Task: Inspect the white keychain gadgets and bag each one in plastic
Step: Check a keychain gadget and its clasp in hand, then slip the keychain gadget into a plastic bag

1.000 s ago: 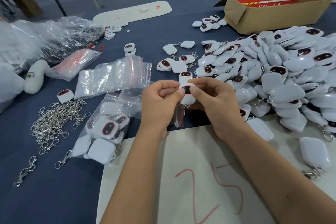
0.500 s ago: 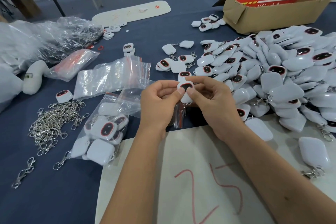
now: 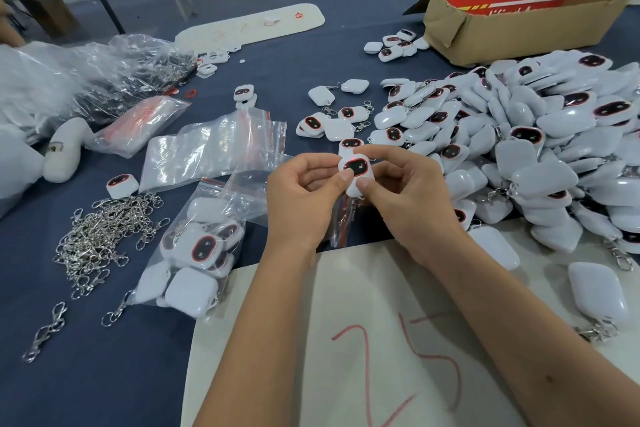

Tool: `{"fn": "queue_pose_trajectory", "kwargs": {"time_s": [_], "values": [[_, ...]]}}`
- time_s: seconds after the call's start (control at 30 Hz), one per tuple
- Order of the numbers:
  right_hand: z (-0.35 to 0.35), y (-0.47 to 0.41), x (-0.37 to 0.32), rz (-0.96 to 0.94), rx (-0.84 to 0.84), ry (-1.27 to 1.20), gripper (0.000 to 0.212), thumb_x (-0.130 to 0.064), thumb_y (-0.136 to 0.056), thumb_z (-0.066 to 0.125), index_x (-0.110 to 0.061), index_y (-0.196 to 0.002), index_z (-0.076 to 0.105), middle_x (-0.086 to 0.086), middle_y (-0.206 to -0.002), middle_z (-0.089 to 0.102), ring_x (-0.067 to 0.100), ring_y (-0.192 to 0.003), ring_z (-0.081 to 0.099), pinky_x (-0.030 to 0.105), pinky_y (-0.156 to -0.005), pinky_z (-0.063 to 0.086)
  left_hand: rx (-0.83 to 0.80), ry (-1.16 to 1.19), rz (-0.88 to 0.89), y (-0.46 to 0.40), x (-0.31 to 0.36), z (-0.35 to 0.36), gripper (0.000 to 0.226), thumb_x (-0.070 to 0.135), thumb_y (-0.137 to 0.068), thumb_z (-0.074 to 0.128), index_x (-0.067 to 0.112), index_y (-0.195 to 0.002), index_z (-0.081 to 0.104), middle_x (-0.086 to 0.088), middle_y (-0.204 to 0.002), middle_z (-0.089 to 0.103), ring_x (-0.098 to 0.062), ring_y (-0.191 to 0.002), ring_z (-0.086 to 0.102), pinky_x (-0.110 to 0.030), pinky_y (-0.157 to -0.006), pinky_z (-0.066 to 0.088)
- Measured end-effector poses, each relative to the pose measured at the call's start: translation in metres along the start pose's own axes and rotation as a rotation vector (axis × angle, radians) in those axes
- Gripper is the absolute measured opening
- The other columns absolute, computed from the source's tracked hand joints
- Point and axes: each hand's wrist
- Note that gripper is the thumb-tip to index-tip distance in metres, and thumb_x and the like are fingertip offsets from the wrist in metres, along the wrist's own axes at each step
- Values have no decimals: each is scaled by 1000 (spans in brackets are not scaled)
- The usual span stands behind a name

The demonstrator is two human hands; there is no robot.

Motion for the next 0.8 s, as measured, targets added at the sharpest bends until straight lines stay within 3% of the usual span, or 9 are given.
{"fn": "queue_pose_trajectory", "kwargs": {"time_s": [0.13, 0.23, 0.4, 0.47, 0.53, 0.67, 0.8], "values": [[3, 1, 4, -3, 28, 5, 35, -1, -94, 70, -27, -118, 74, 2, -81, 75, 13, -71, 67, 32, -73, 56, 36, -106, 69, -1, -1, 1, 14, 6, -86, 81, 11, -97, 74, -1, -87, 78, -13, -80, 74, -23, -74, 60], [2, -2, 6, -11, 125, -4, 32, -6, -96, 70, -27, -120, 72, -3, -88, 77, 6, -78, 70, 22, -78, 55, 117, -354, 205, 0, -4, 2, 12, 10, -85, 78, 18, -89, 70, 9, -79, 70, -5, -70, 65, -18, -70, 53], [1, -4, 9, 78, 230, -117, 11, -15, -99, 69, -18, -110, 69, 2, -96, 77, 21, -86, 76, 45, -85, 63, 51, -706, 286, 3, -7, 0, 31, 43, -74, 80, 27, -82, 55, 10, -81, 58, -13, -81, 56, -30, -68, 46], [3, -4, 7, 96, 253, -191, 11, -14, -100, 68, -17, -109, 63, 4, -92, 75, 26, -81, 77, 44, -79, 65, -19, -793, 238, 2, -8, -3, 43, 51, -67, 83, 28, -85, 52, 10, -84, 55, -15, -84, 54, -33, -69, 45], [4, -4, 5, 80, 258, -209, 12, -11, -100, 67, -17, -107, 59, 2, -86, 72, 27, -74, 77, 39, -70, 64, -57, -805, 205, 2, -8, -6, 41, 49, -64, 81, 29, -85, 52, 10, -84, 57, -10, -81, 55, -31, -68, 46], [4, -1, -1, 78, 253, -254, 15, -10, -102, 64, -20, -105, 52, 6, -90, 66, 23, -66, 74, 32, -55, 59, -15, -669, 178, -1, -5, -11, 10, 23, -75, 69, 25, -73, 59, 10, -67, 63, -7, -64, 58, -17, -60, 44], [5, 1, -9, -4, 246, -292, 15, -6, -104, 61, -14, -108, 49, 12, -101, 65, 23, -78, 75, 31, -65, 63, -22, -644, 175, -4, -4, -16, 19, 13, -81, 68, 20, -64, 64, 11, -65, 66, -8, -61, 60, -14, -57, 44]]}}
Point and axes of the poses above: each hand's wrist, its own y-axis away from the middle knuckle, its own z-axis out of the palm, x = y × z
